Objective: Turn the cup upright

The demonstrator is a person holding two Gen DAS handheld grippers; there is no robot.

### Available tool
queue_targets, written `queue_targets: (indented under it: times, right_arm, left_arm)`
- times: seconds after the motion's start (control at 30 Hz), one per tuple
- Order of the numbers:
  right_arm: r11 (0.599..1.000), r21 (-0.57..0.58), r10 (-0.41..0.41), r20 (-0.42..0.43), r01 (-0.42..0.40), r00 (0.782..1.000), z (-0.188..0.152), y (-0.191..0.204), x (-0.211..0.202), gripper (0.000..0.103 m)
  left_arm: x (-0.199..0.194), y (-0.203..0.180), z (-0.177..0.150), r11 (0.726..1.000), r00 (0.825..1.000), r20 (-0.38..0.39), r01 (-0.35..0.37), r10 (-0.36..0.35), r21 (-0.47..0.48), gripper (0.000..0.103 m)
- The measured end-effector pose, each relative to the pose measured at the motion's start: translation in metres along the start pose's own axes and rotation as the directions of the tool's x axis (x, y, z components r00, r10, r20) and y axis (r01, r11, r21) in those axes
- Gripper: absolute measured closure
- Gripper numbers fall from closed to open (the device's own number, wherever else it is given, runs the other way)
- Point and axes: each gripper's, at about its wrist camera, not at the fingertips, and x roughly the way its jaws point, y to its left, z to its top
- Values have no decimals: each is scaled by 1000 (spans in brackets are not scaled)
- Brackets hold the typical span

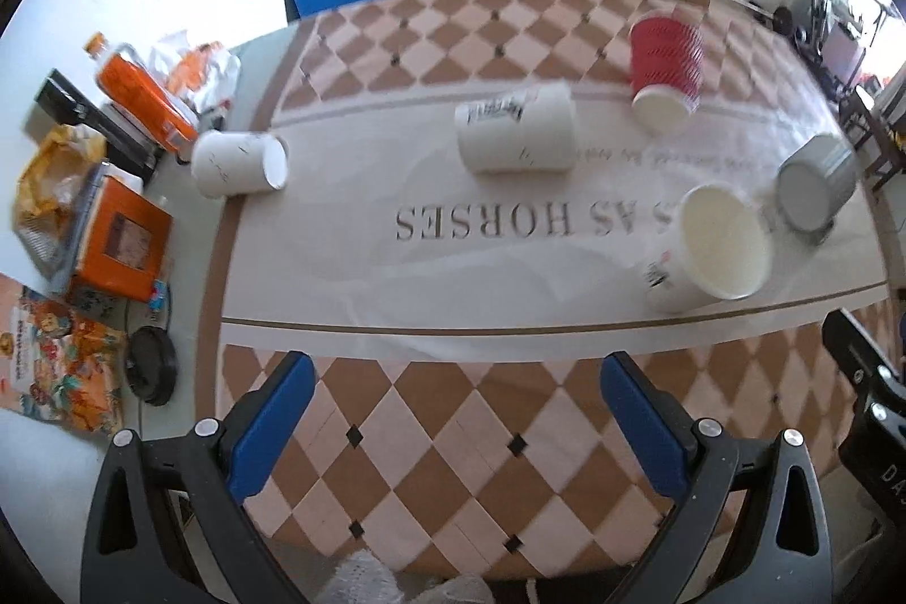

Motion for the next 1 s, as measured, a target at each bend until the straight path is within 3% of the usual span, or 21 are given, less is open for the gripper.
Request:
queue_targets:
  times: [0.2, 0.37, 0.6, 1.0]
  right_arm:
    - [999, -29, 28, -26, -29, 999, 22, -20, -61, 0]
    - [999, -36, 37, -14, -38, 999, 41, -36, -120, 0]
    - [997, -37, 61, 26, -60, 998, 61, -48, -193, 0]
    - [997, -31, 70, 45, -68, 997, 68, -60, -240, 0]
  left_arm:
    - [-60, 1, 12, 998, 997, 53, 51, -49, -29, 0]
    - [-119, -3, 21, 999, 995, 90, 46, -44, -26, 0]
    - [-173, -7, 21, 999, 994, 102, 45, -43, -19, 0]
    - [-217, -1, 17, 998, 992, 125, 23, -16, -59, 0]
